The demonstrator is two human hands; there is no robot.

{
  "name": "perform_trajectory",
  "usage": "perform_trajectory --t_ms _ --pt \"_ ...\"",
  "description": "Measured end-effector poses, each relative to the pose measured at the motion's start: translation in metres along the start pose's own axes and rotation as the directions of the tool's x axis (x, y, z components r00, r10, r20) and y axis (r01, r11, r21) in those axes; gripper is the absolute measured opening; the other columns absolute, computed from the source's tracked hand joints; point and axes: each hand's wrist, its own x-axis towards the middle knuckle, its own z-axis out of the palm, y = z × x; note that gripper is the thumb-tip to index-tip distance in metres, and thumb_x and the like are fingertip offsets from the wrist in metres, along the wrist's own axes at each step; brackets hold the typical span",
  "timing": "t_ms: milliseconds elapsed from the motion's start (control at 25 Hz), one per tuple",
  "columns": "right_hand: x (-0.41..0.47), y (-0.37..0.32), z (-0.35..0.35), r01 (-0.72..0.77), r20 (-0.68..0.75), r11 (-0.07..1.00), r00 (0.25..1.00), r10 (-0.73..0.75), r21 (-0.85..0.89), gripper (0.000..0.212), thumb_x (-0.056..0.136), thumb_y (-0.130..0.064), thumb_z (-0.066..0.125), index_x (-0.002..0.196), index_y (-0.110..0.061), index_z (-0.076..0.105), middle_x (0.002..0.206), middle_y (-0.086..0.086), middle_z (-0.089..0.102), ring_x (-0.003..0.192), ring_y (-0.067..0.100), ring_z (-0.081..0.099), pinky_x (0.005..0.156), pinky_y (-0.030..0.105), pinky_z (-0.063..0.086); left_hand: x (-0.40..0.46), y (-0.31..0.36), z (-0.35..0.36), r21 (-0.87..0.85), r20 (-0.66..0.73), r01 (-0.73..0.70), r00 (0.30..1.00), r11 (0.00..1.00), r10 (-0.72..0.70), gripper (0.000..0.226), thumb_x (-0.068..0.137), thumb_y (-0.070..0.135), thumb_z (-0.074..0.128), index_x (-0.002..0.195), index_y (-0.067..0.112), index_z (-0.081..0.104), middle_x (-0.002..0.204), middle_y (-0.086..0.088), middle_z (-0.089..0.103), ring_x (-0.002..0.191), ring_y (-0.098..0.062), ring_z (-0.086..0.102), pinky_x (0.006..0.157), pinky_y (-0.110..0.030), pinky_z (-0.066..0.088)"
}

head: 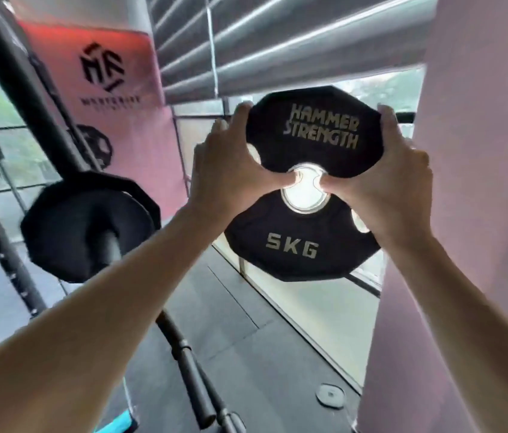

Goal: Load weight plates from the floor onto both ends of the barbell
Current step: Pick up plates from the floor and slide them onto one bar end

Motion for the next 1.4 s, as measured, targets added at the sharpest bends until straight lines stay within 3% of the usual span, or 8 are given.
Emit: perform_trajectory --t_ms 400,600,760,840,920,1040,1200,1400 --pt "-0.037 -0.221 0.035 0.21 0.027 0.913 0.972 -0.233 0.349 0.121 0.052 -0.054 0.082 0.157 -0.034 0.025 0.108 0.006 0.063 0.101 0.024 0.062 0.088 0.037 0.053 -0.032 -0.09 -0.242 0.088 -0.265 0.076 0.963 0.993 -0.05 0.107 0.045 0.079 0.08 0.136 0.033 0.049 0.12 0.008 0.065 0.113 -0.014 0.061 0.1 -0.041 0.049" --pt "-0.107 -0.344 0.06 0.229 0.094 0.834 0.944 -0.316 0.502 0.122 0.051 -0.05 0.089 0.156 -0.032 0.03 0.117 0.003 0.068 0.112 0.018 0.062 0.095 0.027 0.047 -0.094 -0.154 -0.372 0.201 -0.287 0.177 0.951 0.964 -0.114 0.109 0.048 0.086 0.074 0.141 0.036 0.046 0.129 0.012 0.064 0.12 -0.012 0.06 0.105 -0.042 0.047" --pt "-0.162 -0.43 0.088 0.218 0.183 0.749 0.893 -0.412 0.625 0.12 0.04 -0.063 0.086 0.148 -0.036 0.041 0.12 -0.012 0.067 0.115 0.01 0.062 0.101 0.035 0.05 -0.144 -0.197 -0.459 0.231 -0.32 0.26 0.93 0.938 -0.179 0.096 0.052 0.083 0.073 0.134 0.039 0.051 0.122 0.013 0.067 0.114 -0.011 0.063 0.103 -0.042 0.049" --pt "-0.189 -0.465 0.097 0.188 0.235 0.714 0.862 -0.449 0.674 0.116 0.042 -0.056 0.092 0.146 -0.034 0.043 0.113 -0.021 0.064 0.115 0.007 0.06 0.103 0.034 0.048 -0.17 -0.212 -0.496 0.246 -0.34 0.321 0.912 0.915 -0.229 0.096 0.049 0.085 0.069 0.132 0.04 0.052 0.118 0.013 0.068 0.11 -0.012 0.065 0.1 -0.043 0.051" --pt "-0.215 -0.492 0.105 0.149 0.283 0.681 0.831 -0.48 0.717 0.116 0.044 -0.049 0.095 0.146 -0.029 0.043 0.109 -0.025 0.06 0.116 0.009 0.06 0.104 0.034 0.047 -0.194 -0.224 -0.526 0.276 -0.353 0.378 0.895 0.884 -0.273 0.1 0.047 0.087 0.064 0.134 0.04 0.051 0.12 0.012 0.068 0.111 -0.013 0.065 0.1 -0.044 0.051" --pt "-0.253 -0.53 0.112 0.135 0.321 0.649 0.782 -0.534 0.749 0.131 0.034 -0.066 0.087 0.151 -0.031 0.038 0.126 -0.014 0.065 0.122 0.013 0.059 0.106 0.039 0.047 -0.229 -0.24 -0.561 0.303 -0.387 0.458 0.861 0.836 -0.331 0.098 0.05 0.086 0.065 0.134 0.038 0.052 0.119 0.013 0.068 0.11 -0.013 0.065 0.099 -0.044 0.052" --pt "-0.29 -0.551 0.115 0.115 0.378 0.639 0.722 -0.58 0.761 0.12 0.046 -0.052 0.093 0.15 -0.034 0.036 0.121 -0.006 0.06 0.121 0.013 0.055 0.095 0.026 0.041 -0.27 -0.252 -0.588 0.295 -0.391 0.528 0.827 0.796 -0.404 0.087 0.056 0.08 0.073 0.131 0.039 0.053 0.117 0.016 0.067 0.111 -0.01 0.064 0.1 -0.042 0.05" --pt "-0.327 -0.554 0.123 0.069 0.464 0.675 0.674 -0.575 0.735 0.131 0.046 -0.061 0.089 0.156 -0.04 0.022 0.133 -0.008 0.059 0.126 0.015 0.054 0.104 0.039 0.046 -0.306 -0.269 -0.592 0.261 -0.372 0.571 0.804 0.778 -0.465 0.09 0.061 0.076 0.076 0.137 0.037 0.049 0.123 0.019 0.065 0.117 -0.009 0.06 0.104 -0.038 0.045"
